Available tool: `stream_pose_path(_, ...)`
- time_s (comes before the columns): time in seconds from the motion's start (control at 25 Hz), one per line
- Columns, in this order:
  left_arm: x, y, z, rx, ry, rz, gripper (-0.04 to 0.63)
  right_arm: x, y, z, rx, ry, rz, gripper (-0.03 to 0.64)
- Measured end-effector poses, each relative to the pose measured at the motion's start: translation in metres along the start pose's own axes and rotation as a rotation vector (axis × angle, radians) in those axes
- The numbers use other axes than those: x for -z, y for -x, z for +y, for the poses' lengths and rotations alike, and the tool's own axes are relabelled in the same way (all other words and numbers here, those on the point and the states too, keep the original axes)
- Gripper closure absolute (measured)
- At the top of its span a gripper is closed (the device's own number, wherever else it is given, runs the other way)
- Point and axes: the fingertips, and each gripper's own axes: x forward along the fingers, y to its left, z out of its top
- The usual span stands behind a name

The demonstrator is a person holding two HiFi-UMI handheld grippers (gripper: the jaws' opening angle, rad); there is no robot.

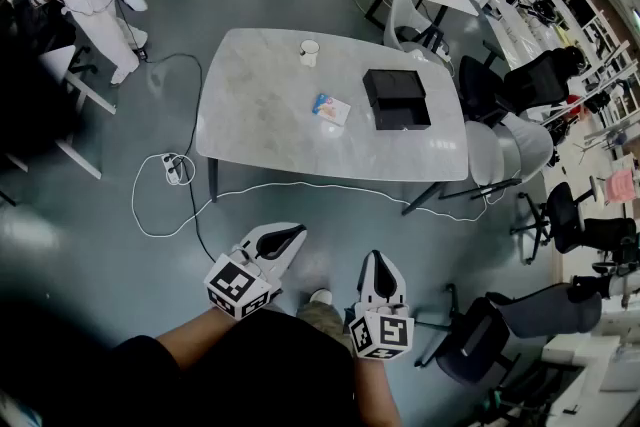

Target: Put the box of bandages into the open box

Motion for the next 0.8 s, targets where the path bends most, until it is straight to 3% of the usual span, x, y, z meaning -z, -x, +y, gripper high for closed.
stream_pose_path(0.4,0.013,-0.024,0.028,0.05,-0.03,-0.017,0.578,0.032,-0.017,-0.022,0.047,-0.075,0.015,0.604)
stream_pose_path(0.56,0.008,-0.047,0.047,0.021,0.005,-0.025,0.578,0.023,-0.052,-0.036,0.001,-0.083,-0.007,0.604)
stream_pose_path(0.8,0.006,-0.114,0.081,-0.043,-0.014,0.01,0.578,0.019,-0.144,-0.078,-0.125,-0.156,0.038,0.604)
